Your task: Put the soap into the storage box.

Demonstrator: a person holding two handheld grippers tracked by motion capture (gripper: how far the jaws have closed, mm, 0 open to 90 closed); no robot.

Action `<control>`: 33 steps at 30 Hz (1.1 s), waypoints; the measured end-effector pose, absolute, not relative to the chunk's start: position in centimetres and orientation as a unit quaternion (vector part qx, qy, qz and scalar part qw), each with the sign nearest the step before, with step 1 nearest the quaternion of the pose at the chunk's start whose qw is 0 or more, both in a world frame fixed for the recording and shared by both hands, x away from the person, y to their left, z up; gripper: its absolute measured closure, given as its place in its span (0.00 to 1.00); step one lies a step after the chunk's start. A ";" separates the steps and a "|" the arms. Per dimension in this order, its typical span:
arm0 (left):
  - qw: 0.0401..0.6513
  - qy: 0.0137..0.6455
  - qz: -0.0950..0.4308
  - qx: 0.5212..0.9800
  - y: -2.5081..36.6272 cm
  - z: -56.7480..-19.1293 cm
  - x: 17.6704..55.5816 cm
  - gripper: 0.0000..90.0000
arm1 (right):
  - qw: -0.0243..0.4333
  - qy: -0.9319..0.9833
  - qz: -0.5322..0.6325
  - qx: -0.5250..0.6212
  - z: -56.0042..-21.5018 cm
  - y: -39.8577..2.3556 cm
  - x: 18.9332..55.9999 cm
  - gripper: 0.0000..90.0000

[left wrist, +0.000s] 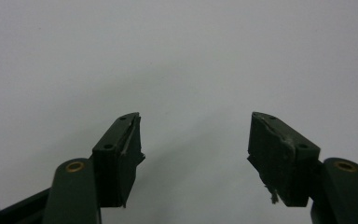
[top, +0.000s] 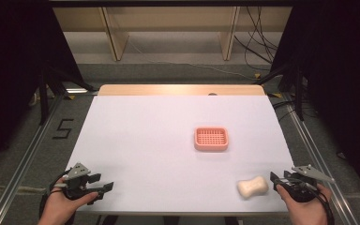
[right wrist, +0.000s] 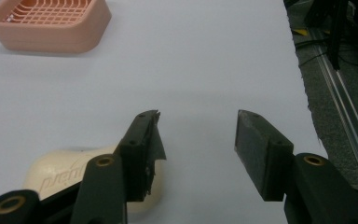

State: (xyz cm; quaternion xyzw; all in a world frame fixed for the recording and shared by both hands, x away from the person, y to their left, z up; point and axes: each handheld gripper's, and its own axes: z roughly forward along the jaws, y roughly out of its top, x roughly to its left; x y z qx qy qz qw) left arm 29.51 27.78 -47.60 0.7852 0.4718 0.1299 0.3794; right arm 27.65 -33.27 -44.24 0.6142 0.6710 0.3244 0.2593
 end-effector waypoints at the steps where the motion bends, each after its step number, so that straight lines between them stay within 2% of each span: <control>1: 0.380 0.471 0.130 0.786 27.8 -47.6 29.5 0.38 | 0.251 0.658 0.323 0.632 -44.2 -32.9 27.5 0.55; 7: 0.382 0.471 0.127 0.785 27.7 -47.7 29.4 0.38 | 0.256 0.678 0.326 0.608 -44.0 -33.2 27.9 0.48; 10: 0.378 0.466 0.125 0.790 27.7 -47.6 29.4 0.38 | 0.230 0.684 0.318 0.615 -43.5 -32.9 27.9 0.45; 11: 0.379 0.465 0.125 0.790 27.7 -47.6 29.4 0.38 | 0.242 0.706 0.312 0.587 -43.4 -33.4 28.2 0.43; 13: 0.386 0.468 0.125 0.786 27.5 -47.7 29.4 0.38 | 0.219 0.718 0.293 0.593 -43.3 -33.2 28.4 0.41; 15: 0.386 0.467 0.123 0.786 27.5 -47.7 29.4 0.38 | 0.237 0.761 0.277 0.537 -43.4 -33.9 28.9 0.42; 16: 0.386 0.467 0.121 0.786 27.5 -47.7 29.4 0.38 | 0.212 0.758 0.265 0.557 -43.0 -33.4 28.9 0.42; 17: 0.392 0.470 0.117 0.782 27.5 -47.7 29.4 0.38 | 0.217 0.779 0.257 0.529 -43.0 -33.5 29.1 0.43; 19: 0.385 0.464 0.118 0.789 27.6 -47.6 29.4 0.38 | 0.203 0.789 0.249 0.524 -42.7 -32.7 29.2 0.45; 23: 0.390 0.464 0.117 0.786 27.3 -47.7 29.4 0.38 | 0.185 0.861 0.200 0.430 -42.3 -32.2 30.0 0.50; 29: 0.388 0.461 0.117 0.789 27.3 -47.7 29.3 0.38 | 0.127 0.935 0.110 0.313 -41.4 -31.2 30.4 0.47; 33: 0.395 0.458 0.119 0.788 27.1 -47.7 29.3 0.38 | 0.108 0.958 0.069 0.257 -41.2 -31.1 31.1 0.46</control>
